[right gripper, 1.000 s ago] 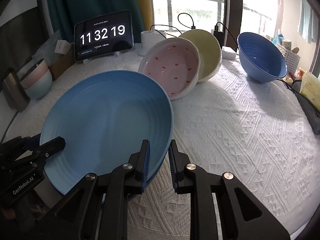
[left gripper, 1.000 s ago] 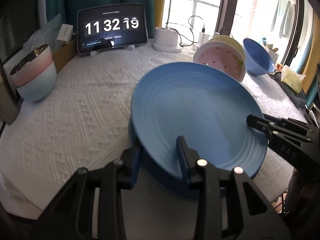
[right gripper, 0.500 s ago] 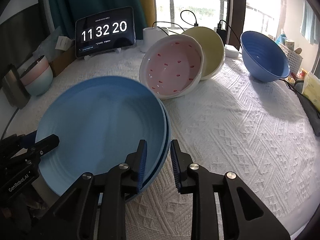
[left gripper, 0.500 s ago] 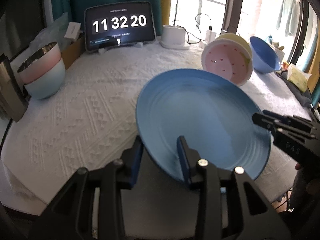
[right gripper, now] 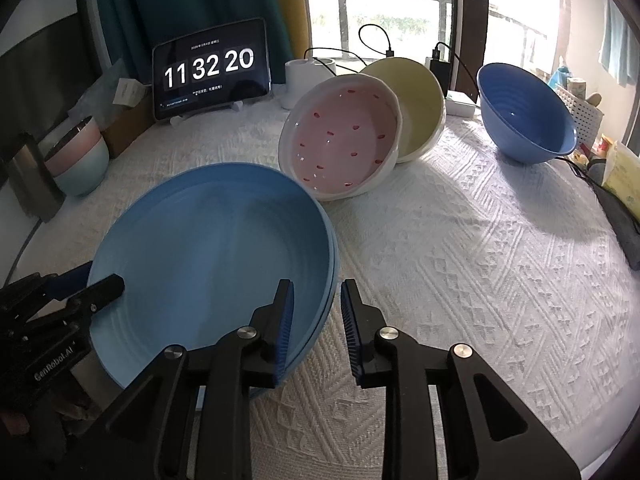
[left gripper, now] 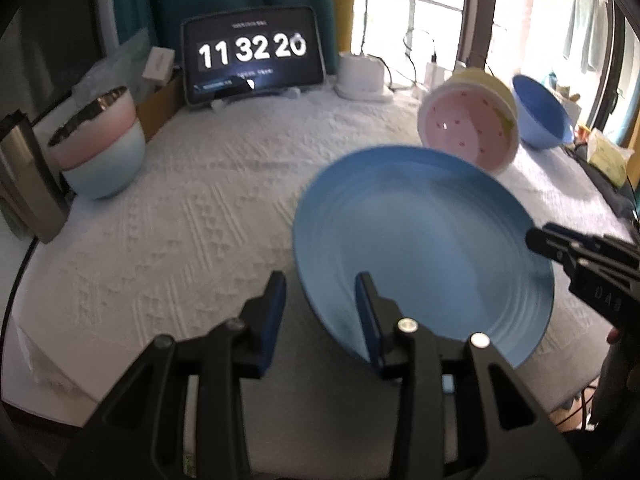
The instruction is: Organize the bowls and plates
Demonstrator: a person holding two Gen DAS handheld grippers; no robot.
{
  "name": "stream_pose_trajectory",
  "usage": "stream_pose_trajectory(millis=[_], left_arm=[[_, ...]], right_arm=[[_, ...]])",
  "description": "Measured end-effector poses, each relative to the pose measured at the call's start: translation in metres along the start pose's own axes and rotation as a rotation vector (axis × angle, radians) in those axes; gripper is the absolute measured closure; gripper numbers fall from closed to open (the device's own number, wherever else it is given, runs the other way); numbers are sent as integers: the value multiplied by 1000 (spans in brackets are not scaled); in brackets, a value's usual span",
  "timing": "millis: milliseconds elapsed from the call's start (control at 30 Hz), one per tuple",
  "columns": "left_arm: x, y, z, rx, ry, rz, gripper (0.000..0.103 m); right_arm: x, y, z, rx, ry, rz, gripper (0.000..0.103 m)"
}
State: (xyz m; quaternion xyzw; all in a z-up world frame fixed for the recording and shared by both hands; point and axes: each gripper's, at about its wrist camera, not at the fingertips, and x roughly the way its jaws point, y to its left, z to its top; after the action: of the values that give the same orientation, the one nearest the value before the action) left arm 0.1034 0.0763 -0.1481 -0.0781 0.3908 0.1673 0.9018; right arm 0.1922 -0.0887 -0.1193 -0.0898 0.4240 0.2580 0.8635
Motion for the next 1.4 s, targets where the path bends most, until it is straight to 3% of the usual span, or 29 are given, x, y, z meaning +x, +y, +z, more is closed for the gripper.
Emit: stream_pose_trajectory(millis=[367,1400], left_arm=[[-25,-12,16,-17,-110,-39,58],[-24,-81,48,117,-151,-115,57]], right_arm=[[-11,-14,6,24,-36,15,77],[-29,-76,12,129,-94,-18,77]])
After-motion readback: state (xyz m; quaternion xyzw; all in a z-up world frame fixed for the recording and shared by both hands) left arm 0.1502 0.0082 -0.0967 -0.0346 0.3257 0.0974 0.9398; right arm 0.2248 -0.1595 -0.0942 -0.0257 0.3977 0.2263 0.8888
